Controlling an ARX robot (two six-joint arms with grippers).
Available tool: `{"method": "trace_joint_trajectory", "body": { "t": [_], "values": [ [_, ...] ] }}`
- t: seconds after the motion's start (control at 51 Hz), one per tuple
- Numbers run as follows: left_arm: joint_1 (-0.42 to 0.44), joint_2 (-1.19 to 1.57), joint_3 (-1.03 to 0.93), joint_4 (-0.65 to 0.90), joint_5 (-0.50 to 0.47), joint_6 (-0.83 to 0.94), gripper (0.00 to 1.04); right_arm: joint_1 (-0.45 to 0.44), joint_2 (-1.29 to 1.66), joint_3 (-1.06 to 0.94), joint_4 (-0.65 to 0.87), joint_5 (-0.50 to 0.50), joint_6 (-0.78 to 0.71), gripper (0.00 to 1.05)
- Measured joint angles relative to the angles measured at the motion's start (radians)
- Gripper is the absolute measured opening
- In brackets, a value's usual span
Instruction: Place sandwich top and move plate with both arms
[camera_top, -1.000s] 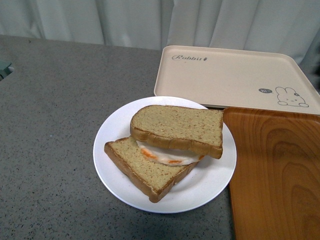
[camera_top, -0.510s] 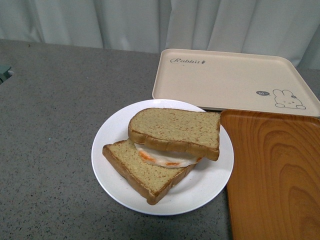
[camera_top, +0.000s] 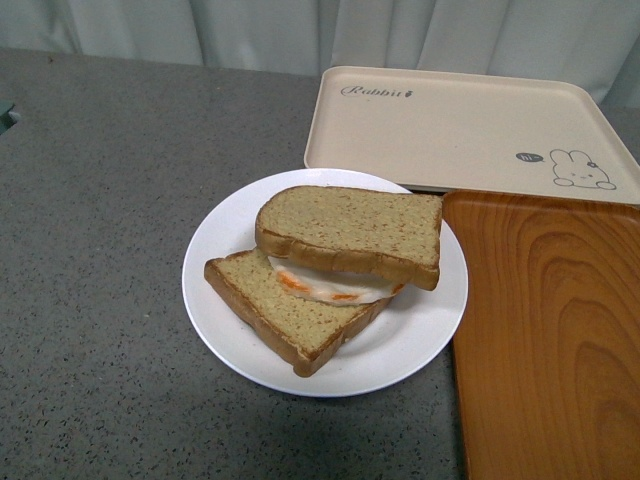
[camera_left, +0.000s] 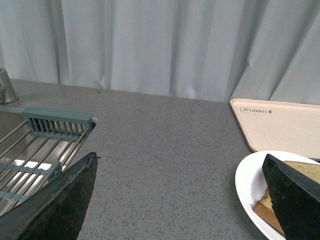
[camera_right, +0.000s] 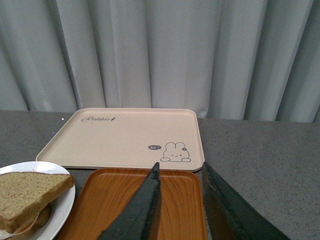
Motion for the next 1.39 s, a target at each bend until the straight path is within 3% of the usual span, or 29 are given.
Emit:
{"method": "trace_joint_trajectory", "body": {
  "t": [0.118,0.314,0.431,0.51,0.667,0.784,0.941,1.118,1.392],
  "values": [
    [0.0,0.0,0.0,0.0,0.0,0.0,0.98,0.0,0.0,0.0,0.0,0.0,0.0,0.51],
    [0.0,0.0,0.0,0.0,-0.001,-0.001,0.98,0.0,0.0,0.0,0.0,0.0,0.0,0.79],
    [-0.047,0.165,0.093,-0.251,-0.122,-0.286,0.98,0.0,0.0,0.0,0.0,0.0,0.0,0.97],
    [-0.032,0.297,0.098,-0.234,-0.101,-0.575,0.98,0.0,-0.001,0.0,0.0,-0.001,0.0,0.95],
    [-0.045,0.538,0.106,-0.018,-0.124,-0.763,0.98,0.0,-0.001,0.0,0.0,0.0,0.0,0.96],
    [-0.076,0.895,0.155,0.27,-0.13,-0.83,0.98,0.0,-0.001,0.0,0.0,0.0,0.0,0.96],
    [-0.119,1.286,0.248,0.499,-0.136,-0.893,0.98,0.0,-0.001,0.0,0.0,0.0,0.0,0.96],
    [-0.211,1.558,0.329,0.632,-0.14,-0.942,0.98,0.0,-0.001,0.0,0.0,0.0,0.0,0.96],
    [-0.26,1.762,0.385,0.758,-0.15,-1.006,0.98,0.0,-0.001,0.0,0.0,0.0,0.0,0.96]
  ]
}}
